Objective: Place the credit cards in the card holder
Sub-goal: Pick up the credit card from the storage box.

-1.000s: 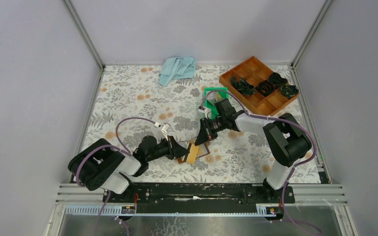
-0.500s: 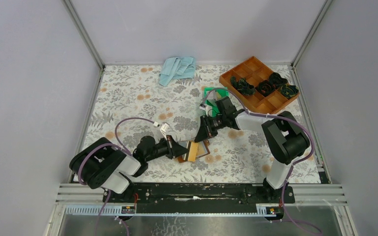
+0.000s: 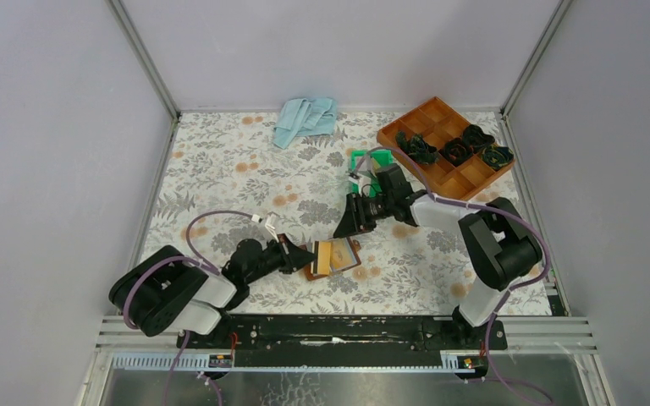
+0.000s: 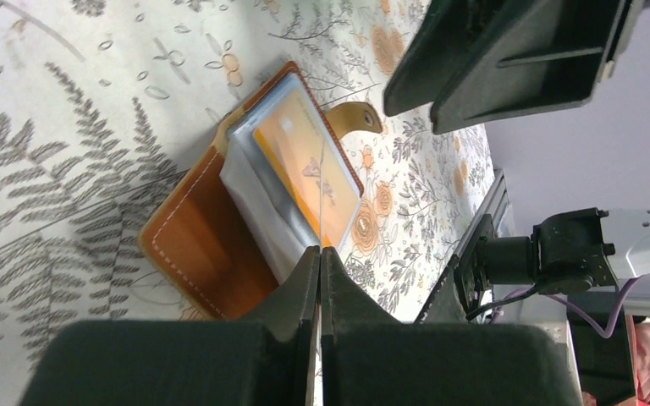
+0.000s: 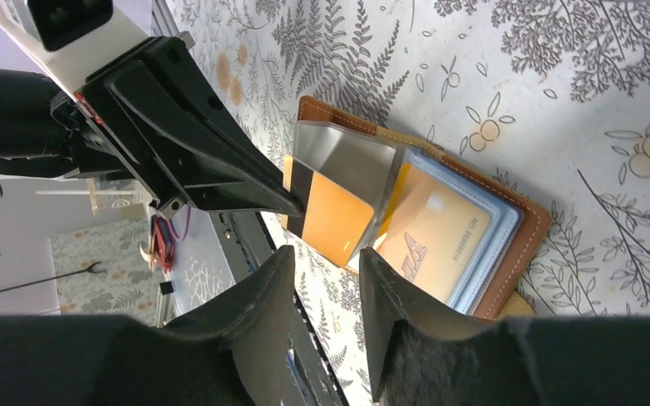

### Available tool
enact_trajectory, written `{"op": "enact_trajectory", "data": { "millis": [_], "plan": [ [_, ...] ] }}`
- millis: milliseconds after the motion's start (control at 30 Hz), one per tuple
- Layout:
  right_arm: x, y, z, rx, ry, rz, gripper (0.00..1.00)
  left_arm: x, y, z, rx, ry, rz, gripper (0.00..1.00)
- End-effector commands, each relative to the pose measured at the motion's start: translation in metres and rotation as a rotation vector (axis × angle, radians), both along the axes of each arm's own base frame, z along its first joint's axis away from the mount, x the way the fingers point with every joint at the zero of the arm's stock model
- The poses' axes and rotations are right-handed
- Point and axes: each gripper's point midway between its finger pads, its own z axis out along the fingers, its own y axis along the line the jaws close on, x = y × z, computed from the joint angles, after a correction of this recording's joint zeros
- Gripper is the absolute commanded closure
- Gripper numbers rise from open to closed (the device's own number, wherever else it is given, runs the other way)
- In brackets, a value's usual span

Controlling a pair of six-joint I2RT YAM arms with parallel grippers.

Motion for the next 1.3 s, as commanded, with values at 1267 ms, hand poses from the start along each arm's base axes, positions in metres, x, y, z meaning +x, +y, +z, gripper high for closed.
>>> {"op": "enact_trajectory", "data": {
  "millis": [1267],
  "plan": [
    [-0.033,0.036,-0.022,0.191,-0.021,-0.104,0.62,0.002,0.015,0.013,-0.208,0.075,0.155,1.0]
  ]
}}
